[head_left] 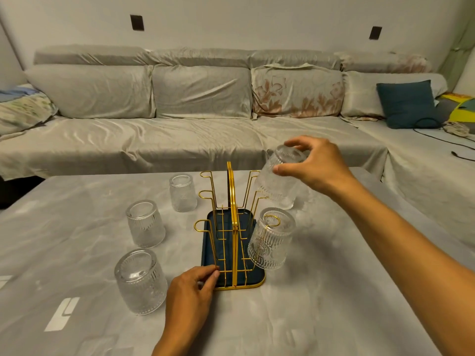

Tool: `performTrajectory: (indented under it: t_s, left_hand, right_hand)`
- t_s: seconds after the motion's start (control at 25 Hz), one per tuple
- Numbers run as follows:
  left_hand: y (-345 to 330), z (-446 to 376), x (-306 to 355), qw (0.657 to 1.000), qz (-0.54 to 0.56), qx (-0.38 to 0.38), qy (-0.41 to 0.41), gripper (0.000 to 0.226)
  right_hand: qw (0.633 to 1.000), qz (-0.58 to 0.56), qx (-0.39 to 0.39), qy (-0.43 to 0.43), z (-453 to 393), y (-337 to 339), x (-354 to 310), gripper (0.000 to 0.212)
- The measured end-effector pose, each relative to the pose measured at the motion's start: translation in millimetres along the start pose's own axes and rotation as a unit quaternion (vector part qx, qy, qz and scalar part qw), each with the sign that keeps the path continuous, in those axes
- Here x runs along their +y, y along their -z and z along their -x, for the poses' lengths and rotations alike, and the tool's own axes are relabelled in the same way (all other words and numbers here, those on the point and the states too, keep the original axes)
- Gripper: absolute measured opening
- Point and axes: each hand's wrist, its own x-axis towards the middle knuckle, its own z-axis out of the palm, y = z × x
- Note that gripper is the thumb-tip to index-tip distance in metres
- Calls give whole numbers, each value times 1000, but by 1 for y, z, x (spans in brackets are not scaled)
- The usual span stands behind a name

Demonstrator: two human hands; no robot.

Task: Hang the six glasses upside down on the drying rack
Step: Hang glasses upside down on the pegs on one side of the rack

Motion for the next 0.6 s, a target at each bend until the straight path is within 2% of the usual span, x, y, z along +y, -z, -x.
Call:
performTrajectory:
  t_s: [0.32, 0.6]
  left_hand:
    - [-2, 1, 4, 1000, -13, 21, -4, 15]
    - [1, -2, 5, 999, -39, 5, -1, 15]
  right_hand:
    - [994, 92, -63, -1, -2, -44, 4, 68]
    - [981, 135, -128, -53, -11, -66, 8, 70]
